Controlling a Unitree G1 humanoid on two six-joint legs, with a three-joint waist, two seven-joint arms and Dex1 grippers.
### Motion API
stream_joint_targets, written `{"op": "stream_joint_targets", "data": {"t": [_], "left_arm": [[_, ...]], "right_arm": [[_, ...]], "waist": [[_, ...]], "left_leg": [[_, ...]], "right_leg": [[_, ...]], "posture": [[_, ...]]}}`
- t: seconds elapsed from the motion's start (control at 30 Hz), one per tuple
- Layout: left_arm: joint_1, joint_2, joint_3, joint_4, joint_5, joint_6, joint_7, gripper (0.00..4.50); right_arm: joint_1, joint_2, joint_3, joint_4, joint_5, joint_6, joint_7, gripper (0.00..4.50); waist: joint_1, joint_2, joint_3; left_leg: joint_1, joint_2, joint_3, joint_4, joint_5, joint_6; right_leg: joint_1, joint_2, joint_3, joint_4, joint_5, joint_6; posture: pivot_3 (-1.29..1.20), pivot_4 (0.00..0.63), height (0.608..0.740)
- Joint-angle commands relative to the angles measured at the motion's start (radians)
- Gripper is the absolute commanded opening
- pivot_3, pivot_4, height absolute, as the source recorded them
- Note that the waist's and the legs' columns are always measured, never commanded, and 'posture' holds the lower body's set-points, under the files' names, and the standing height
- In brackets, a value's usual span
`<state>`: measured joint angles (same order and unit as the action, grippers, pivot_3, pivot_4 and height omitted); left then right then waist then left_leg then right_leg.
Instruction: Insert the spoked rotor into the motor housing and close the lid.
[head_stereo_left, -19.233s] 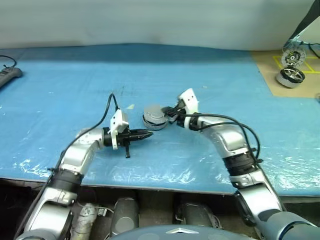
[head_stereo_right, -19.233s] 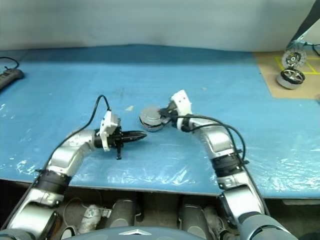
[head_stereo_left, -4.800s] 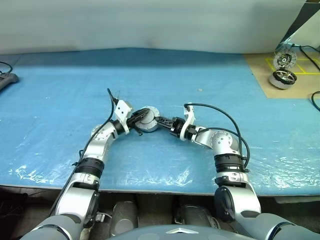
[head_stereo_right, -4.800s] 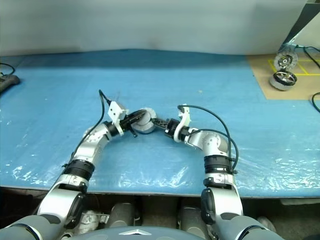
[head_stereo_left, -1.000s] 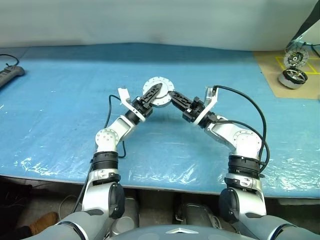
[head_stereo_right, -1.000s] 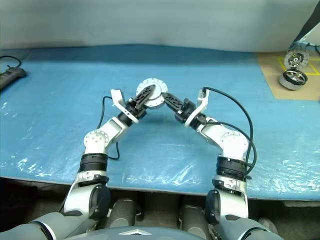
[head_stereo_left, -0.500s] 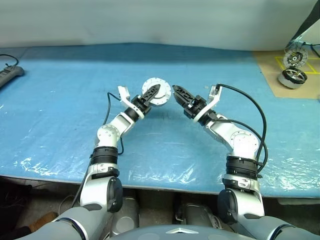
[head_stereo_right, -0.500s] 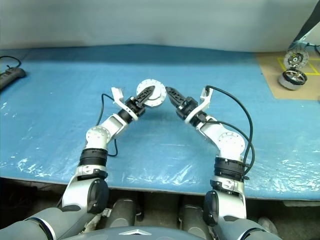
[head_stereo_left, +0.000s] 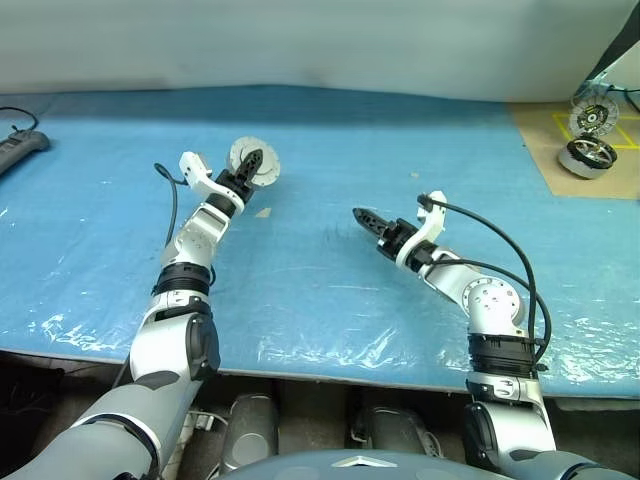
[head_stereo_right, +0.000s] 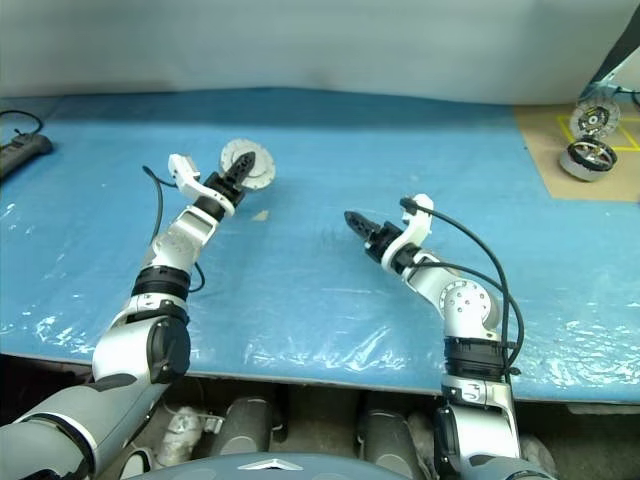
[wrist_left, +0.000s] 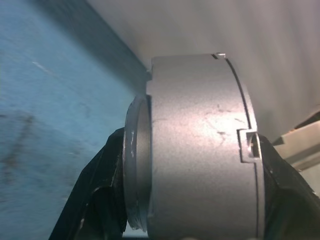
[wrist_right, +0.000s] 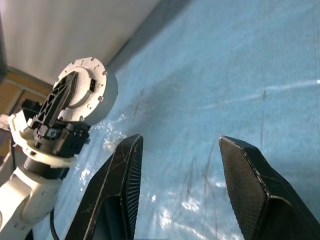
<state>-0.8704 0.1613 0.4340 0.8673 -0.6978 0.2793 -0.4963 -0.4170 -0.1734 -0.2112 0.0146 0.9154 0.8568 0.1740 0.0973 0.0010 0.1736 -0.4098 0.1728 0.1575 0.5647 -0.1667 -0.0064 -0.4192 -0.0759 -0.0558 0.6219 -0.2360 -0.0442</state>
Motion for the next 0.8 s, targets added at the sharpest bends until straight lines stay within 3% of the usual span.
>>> {"op": "stream_joint_targets", "data": {"t": [0.03,0.23,0.27,0.4,0.6,0.8], "left_arm": [[-0.044,0.006,-0.005,0.016,0.037,-0.051,-0.02,2.61],[-0.026,-0.017,-0.025,0.055,0.11,-0.066,0.01,2.61],[-0.023,-0.018,-0.025,0.06,0.117,-0.069,0.013,3.21],[-0.017,-0.001,-0.025,0.075,0.138,-0.065,-0.004,4.42],[-0.012,0.078,-0.012,0.04,0.132,-0.036,-0.051,4.46],[0.08,0.188,-0.08,-0.149,0.174,0.012,-0.13,4.46]], "right_arm": [[-0.003,0.007,0.002,-0.062,-0.016,-0.022,0.014,2.52],[-0.004,0.018,0.011,-0.062,-0.042,-0.02,0.02,2.52],[-0.004,0.019,0.01,-0.061,-0.045,-0.02,0.02,2.55],[-0.007,0.03,0.012,-0.053,-0.056,-0.018,0.027,2.55],[-0.012,0.032,0.027,-0.051,-0.069,-0.004,0.054,2.55],[-0.012,0.025,0.015,-0.055,-0.065,0.002,0.072,2.55]], "waist": [[0.001,-0.001,0.001],[0.002,-0.004,0.002],[0.002,-0.004,0.002],[0.0,-0.004,0.002],[-0.001,-0.004,0.002],[-0.001,-0.004,0.002]], "left_leg": [[-0.001,0.0,-0.001,0.001,0.0,0.0],[-0.004,0.0,-0.005,0.005,0.0,0.0],[-0.004,0.001,-0.005,0.006,0.0,0.0],[-0.003,0.001,-0.005,0.006,0.002,0.003],[-0.003,0.002,-0.005,0.006,0.002,0.004],[-0.002,0.002,-0.005,0.006,0.002,0.004]], "right_leg": [[0.0,0.0,-0.001,0.0,0.0,0.0],[0.0,-0.001,-0.004,0.001,0.001,0.0],[0.0,-0.001,-0.004,0.001,0.001,-0.001],[0.001,-0.001,-0.004,0.001,0.001,-0.001],[0.002,-0.001,-0.004,0.001,0.001,-0.002],[0.002,-0.001,-0.004,0.001,0.0,-0.005]], "posture": [[0.0,0.15,0.74],[0.0,0.15,0.74],[0.0,0.15,0.74],[0.0,0.15,0.74],[0.0,0.15,0.74],[0.0,0.15,0.74]]}}
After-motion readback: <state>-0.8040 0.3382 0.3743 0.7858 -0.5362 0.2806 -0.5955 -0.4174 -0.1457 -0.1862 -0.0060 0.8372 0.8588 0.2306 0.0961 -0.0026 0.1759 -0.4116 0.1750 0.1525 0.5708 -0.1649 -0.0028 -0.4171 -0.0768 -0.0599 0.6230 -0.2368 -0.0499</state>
